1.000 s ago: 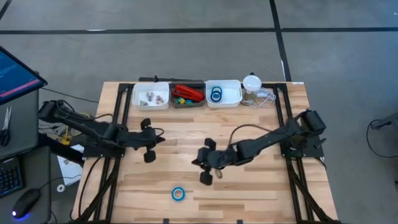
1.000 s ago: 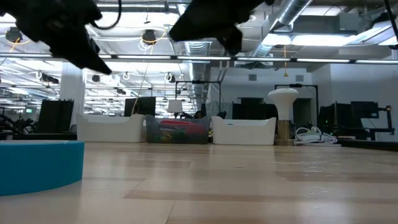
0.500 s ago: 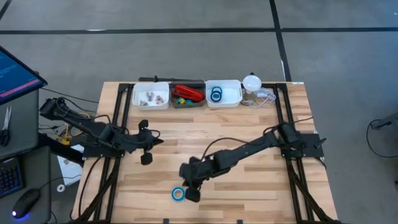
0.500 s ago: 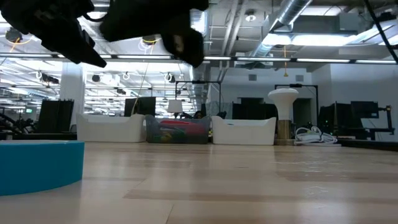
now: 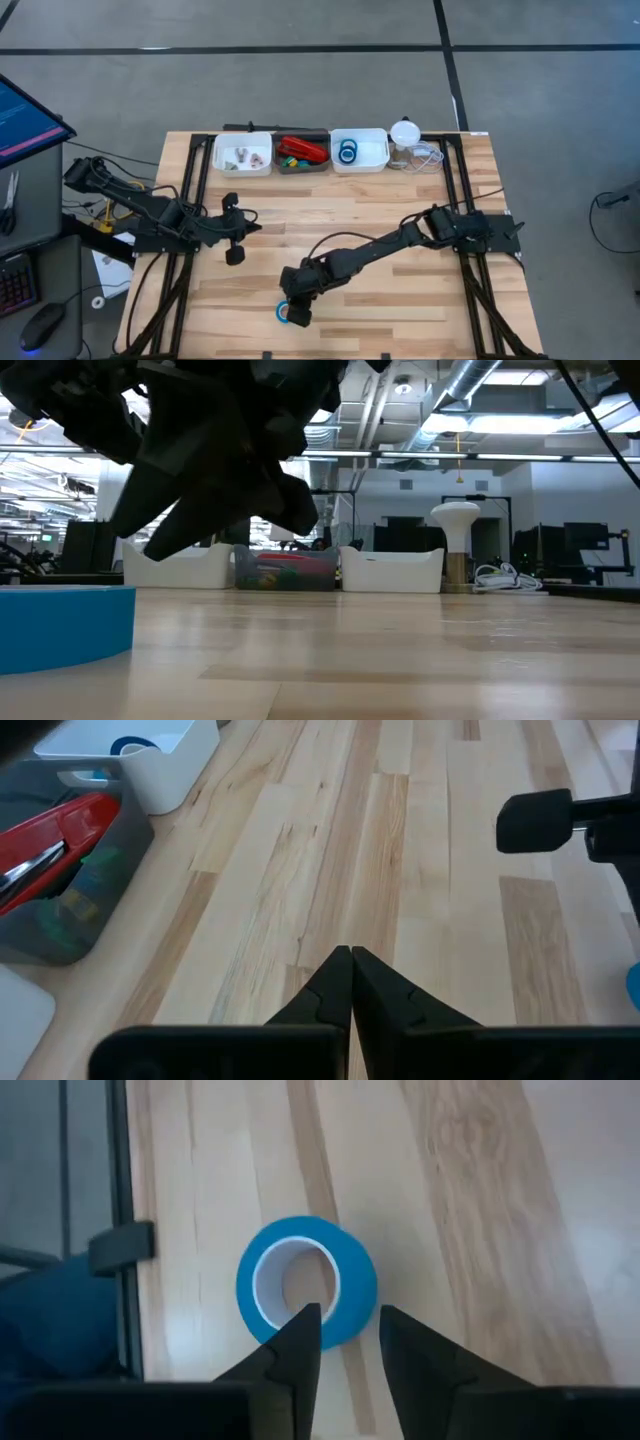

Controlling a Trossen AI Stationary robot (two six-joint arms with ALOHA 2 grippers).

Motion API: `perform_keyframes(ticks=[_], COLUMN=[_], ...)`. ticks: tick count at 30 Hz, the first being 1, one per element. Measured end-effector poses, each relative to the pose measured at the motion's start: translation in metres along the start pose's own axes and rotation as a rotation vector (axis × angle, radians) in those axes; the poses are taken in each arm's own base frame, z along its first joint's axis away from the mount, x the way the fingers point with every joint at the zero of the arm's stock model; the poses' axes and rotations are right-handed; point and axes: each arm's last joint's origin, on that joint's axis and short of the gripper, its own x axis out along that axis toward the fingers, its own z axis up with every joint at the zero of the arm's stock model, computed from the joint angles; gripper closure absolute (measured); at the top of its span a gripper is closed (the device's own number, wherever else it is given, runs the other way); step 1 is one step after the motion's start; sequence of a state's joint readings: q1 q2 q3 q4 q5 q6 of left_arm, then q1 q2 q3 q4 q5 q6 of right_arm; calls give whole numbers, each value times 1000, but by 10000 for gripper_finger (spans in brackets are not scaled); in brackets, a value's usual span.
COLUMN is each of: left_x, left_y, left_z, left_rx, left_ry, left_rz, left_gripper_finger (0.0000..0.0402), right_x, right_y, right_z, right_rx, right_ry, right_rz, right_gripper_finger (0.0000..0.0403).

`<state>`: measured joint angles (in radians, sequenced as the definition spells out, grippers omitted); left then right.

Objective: Pick and place Stapler, Stapler remover, tape
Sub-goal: Put the light blue tape into the right white bin

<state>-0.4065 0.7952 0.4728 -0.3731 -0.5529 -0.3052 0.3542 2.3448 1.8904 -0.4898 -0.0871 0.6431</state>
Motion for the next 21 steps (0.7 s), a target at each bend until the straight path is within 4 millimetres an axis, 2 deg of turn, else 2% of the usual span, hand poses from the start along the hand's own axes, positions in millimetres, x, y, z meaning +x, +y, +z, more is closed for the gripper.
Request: perform_keyframes(ticks=[21], left_x=[0], left_y=[0], left_z=[0], left_rx=[2], left_ry=[3], left_rz=[1], left_gripper_finger=[400], right_x=[0], right_y=[-3], right_z=[2], right_rx=[46], right_ry=[5], right_rz=[11], right_gripper_finger=[304])
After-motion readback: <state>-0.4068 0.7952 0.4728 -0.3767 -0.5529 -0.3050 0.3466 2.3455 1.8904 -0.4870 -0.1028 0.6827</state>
